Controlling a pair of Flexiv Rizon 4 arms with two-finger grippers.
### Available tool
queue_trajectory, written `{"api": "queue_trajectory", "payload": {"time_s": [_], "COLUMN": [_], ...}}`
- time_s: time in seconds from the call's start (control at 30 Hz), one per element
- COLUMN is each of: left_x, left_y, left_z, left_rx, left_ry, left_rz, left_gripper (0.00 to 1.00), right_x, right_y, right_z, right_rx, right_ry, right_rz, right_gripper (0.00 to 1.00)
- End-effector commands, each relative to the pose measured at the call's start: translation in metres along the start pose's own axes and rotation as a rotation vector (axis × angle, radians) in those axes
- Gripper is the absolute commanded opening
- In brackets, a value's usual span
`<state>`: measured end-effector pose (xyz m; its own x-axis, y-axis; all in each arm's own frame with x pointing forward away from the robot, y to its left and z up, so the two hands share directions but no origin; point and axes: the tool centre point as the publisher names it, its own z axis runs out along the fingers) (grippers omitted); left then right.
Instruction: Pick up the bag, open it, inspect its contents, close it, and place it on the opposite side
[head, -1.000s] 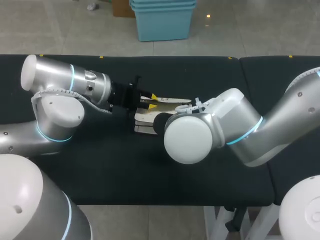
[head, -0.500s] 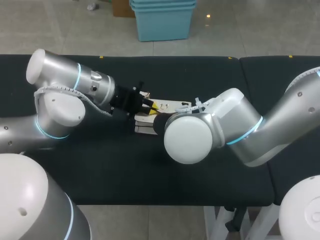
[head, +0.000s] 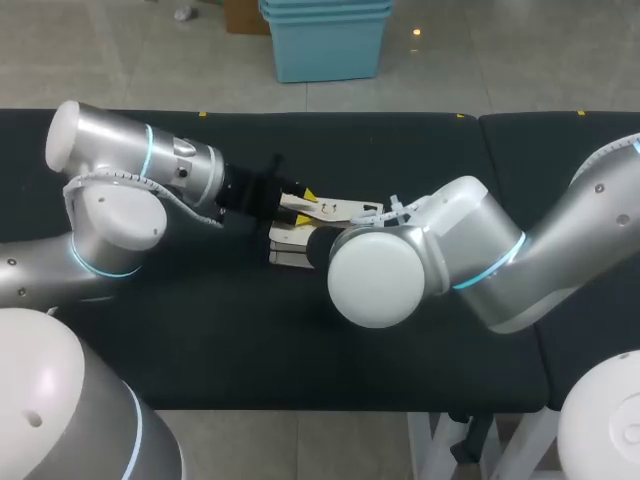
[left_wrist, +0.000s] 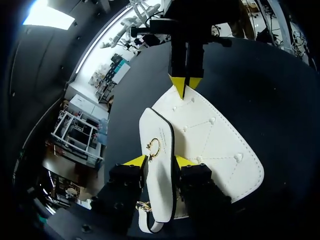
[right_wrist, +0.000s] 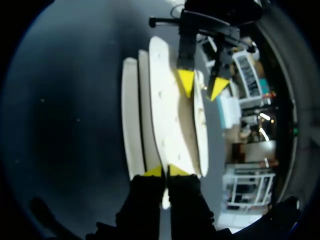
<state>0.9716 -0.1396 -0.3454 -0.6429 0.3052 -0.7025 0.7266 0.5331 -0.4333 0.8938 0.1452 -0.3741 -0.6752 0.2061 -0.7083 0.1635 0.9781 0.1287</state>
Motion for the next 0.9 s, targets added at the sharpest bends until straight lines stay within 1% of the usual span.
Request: {"api": "queue_trajectory", "payload": {"time_s": [0.03,0.1,0.17,0.33,0.47,0.57,0.7,0.9], "left_x": [-0.001,-0.003,-0.005,-0.007,0.000,0.010,0.017,0.015], "left_y": [-0.001,-0.003,-0.004,-0.007,-0.010,-0.011,-0.005,0.006], "left_z": [0.003,0.005,0.005,0.012,0.011,0.011,0.012,0.008], "left_rx": [0.007,0.012,0.011,-0.007,-0.011,-0.018,-0.048,-0.057], "left_ry": [-0.021,-0.035,-0.050,-0.044,-0.029,-0.005,0.022,0.016], "left_rz": [-0.001,-0.004,-0.011,-0.024,-0.031,-0.025,-0.015,-0.052], "left_gripper": [0.33,0.24,0.00,0.00,0.00,0.00,0.00,0.00], "right_x": [0.001,0.001,0.001,0.001,0.001,0.001,0.001,0.001], "right_y": [0.000,0.000,0.000,0.000,0.000,0.000,0.000,0.000], "right_z": [0.002,0.002,0.002,0.002,0.002,0.002,0.002,0.002], "right_rx": [-0.001,-0.001,-0.001,-0.001,-0.001,-0.001,-0.001,-0.001], "right_ry": [-0.002,-0.002,-0.002,-0.002,-0.002,-0.002,-0.002,-0.002], "right_rz": [0.001,0.001,0.001,0.001,0.001,0.001,0.001,0.001], "right_gripper": [0.00,0.00,0.00,0.00,0.00,0.00,0.00,0.00]}}
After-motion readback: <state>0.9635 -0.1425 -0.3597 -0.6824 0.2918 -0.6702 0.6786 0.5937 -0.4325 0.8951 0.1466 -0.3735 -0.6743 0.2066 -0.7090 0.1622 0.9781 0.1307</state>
